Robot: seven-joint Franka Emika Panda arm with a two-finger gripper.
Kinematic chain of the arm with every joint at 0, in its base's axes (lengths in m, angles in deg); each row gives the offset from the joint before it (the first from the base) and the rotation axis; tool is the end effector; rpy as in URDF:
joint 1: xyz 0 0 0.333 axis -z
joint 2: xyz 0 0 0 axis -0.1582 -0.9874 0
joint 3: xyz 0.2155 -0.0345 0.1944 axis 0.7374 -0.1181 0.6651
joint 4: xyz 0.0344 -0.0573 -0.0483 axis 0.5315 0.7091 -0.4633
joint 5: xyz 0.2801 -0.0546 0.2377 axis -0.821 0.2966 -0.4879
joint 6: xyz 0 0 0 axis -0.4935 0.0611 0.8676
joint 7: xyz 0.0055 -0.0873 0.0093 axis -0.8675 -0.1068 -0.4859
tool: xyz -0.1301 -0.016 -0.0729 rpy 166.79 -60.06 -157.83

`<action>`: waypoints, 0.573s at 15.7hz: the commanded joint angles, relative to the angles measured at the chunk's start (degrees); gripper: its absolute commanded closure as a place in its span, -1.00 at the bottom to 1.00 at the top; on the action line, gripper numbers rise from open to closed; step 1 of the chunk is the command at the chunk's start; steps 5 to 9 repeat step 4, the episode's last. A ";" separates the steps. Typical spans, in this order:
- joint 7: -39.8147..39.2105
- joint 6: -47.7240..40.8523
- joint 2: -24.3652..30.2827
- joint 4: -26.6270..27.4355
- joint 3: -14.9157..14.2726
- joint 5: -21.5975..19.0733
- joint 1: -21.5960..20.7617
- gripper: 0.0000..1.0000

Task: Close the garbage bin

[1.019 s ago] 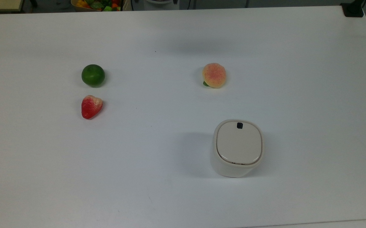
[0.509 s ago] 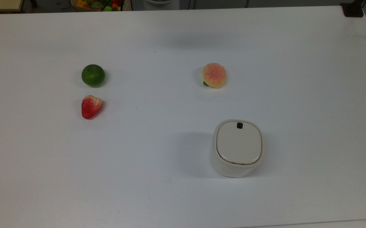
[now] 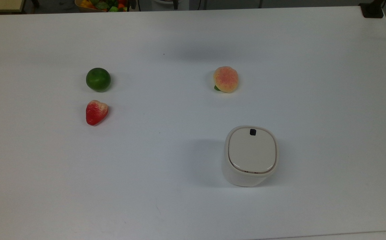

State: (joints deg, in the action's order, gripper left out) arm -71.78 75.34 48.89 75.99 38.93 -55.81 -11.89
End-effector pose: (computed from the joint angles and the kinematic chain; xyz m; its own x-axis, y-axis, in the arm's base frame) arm 0.5492 0.0423 0.5688 0.9906 -0.0186 0.1358 -0.0075 -0.9966 -0.0821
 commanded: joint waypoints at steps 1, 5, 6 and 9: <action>-1.31 1.69 1.09 1.85 -1.46 0.77 -1.61 -1.00; -1.05 1.25 1.18 1.85 -1.46 0.77 -1.87 -1.00; -1.05 1.25 1.18 1.85 -1.46 0.77 -1.87 -1.00; -1.05 1.25 1.18 1.85 -1.46 0.77 -1.87 -1.00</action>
